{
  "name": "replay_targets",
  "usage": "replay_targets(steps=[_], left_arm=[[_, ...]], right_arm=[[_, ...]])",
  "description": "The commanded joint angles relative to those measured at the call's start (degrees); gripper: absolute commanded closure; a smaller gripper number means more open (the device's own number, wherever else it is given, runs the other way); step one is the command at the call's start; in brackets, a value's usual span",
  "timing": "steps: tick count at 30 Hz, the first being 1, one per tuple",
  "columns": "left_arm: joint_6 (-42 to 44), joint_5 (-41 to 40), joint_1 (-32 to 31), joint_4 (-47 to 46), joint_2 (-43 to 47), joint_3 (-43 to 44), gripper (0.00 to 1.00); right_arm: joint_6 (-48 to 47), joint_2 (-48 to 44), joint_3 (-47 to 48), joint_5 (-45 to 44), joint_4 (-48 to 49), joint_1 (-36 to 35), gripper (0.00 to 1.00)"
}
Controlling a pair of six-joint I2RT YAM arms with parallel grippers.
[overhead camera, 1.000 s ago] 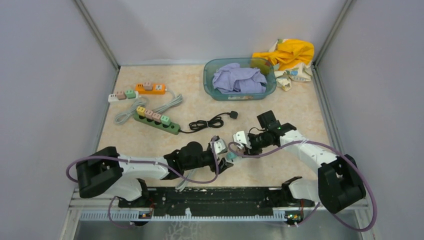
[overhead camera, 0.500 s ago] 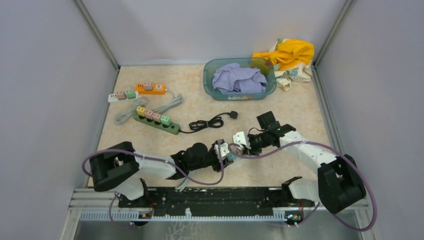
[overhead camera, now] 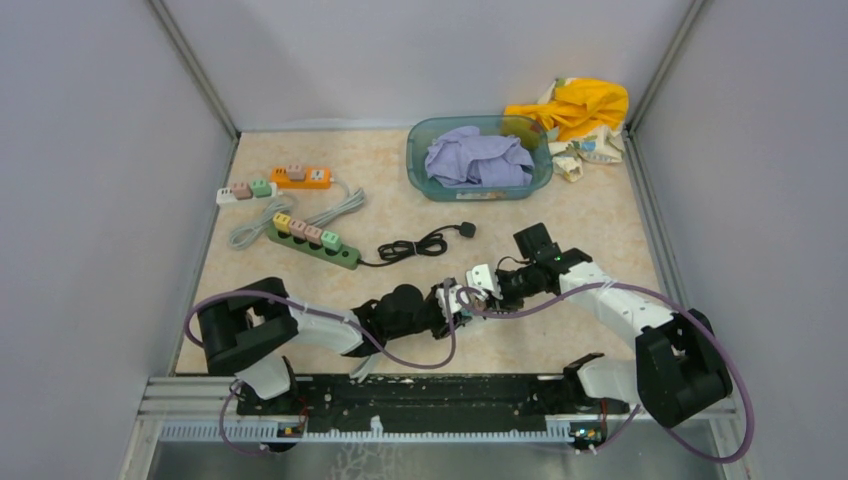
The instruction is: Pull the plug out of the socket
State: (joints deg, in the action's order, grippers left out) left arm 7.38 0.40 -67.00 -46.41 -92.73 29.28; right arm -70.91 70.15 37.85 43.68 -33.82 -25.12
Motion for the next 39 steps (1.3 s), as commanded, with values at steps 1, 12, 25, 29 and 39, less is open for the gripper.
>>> replay_targets(steps=[1, 12, 25, 29, 39], left_arm=[[0.5, 0.4, 0.5, -2.7, -1.4, 1.4, 0.60], [-1.0, 6.7, 2.8, -2.5, -2.1, -1.7, 1.00], [-3.2, 8.5, 4.0, -5.8, -1.4, -7.4, 1.00], [-3.1, 8.5, 4.0, -5.8, -1.7, -7.2, 1.00], [-3.0, 9.1, 4.0, -6.3, -2.8, -7.2, 1.00]], right_arm=[[-0.6, -1.2, -0.4, 2.7, -0.6, -0.6, 0.76], [0.4, -0.6, 0.4, 10.1, -1.8, -0.7, 0.89], [2.4, 1.9, 0.4, 2.7, 0.6, 1.0, 0.95], [-2.0, 1.9, 0.5, 6.2, -3.9, 0.8, 0.97], [10.8, 4.2, 2.9, 6.5, 4.3, -1.8, 1.00]])
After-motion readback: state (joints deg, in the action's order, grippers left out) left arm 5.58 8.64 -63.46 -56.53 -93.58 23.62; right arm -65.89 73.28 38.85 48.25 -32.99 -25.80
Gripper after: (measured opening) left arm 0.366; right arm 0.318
